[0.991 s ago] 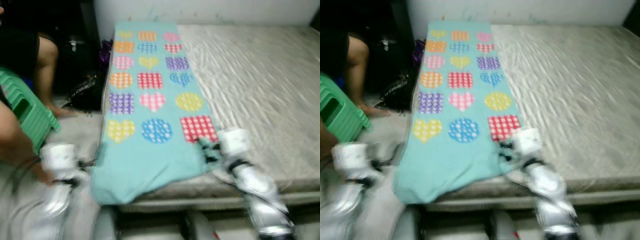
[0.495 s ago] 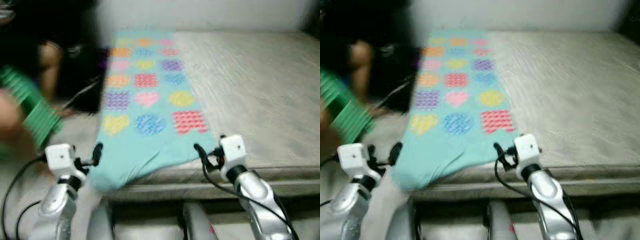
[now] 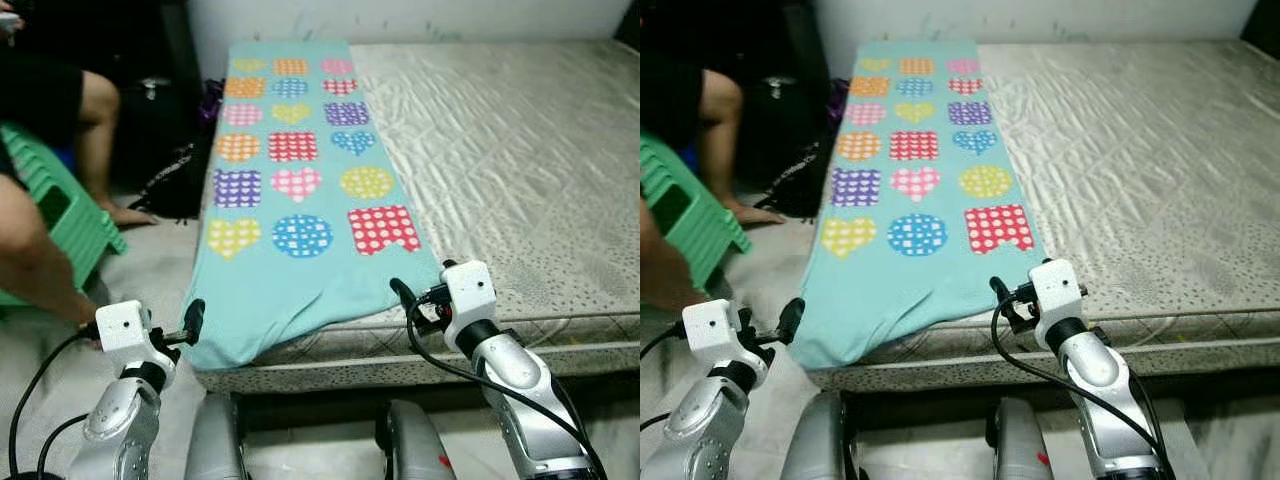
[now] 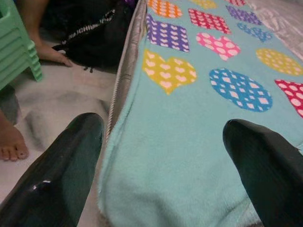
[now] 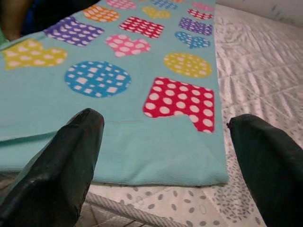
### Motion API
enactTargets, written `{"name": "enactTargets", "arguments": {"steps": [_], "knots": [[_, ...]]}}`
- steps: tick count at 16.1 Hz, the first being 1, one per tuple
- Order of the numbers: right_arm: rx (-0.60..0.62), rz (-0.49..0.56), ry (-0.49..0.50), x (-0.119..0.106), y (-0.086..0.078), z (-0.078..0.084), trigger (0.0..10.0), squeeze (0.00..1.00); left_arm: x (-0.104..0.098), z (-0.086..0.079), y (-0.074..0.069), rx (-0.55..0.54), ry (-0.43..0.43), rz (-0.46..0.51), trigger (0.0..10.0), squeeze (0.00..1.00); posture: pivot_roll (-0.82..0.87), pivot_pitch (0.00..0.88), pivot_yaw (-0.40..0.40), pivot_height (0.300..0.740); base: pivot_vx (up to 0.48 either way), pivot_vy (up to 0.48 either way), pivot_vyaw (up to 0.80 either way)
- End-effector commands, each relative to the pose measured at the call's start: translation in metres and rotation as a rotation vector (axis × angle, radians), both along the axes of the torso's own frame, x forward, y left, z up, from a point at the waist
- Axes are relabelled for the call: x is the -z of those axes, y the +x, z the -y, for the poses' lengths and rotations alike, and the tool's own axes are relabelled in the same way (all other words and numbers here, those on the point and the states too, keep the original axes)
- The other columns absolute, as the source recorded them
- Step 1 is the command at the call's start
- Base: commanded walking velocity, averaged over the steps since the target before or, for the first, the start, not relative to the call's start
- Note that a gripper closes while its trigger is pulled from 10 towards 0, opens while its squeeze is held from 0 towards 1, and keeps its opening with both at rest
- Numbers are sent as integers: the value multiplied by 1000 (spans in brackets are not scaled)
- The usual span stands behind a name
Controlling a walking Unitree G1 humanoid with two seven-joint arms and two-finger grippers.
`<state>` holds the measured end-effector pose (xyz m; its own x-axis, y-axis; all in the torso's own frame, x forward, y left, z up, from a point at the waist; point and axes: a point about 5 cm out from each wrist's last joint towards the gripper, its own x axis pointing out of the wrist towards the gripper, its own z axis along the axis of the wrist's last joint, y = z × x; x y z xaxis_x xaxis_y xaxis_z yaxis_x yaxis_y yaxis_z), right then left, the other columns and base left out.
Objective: Clean up the room
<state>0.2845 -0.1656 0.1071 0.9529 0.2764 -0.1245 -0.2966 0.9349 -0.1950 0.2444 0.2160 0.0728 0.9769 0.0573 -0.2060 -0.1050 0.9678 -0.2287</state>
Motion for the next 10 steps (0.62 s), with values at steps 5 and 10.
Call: {"name": "enactTargets", "arguments": {"steps": [5, 10], "knots": [[49, -128, -45, 6, 24, -14, 10000, 0, 12, -3, 4, -64, -52, -110, 10000, 0, -153, 119, -17, 571, 0, 0, 0], [83, -170, 48, 16, 47, -70, 10000, 0, 26, 15, 17, -24, -104, -183, 10000, 0, -119, 185, -12, 571, 0, 0, 0]]}}
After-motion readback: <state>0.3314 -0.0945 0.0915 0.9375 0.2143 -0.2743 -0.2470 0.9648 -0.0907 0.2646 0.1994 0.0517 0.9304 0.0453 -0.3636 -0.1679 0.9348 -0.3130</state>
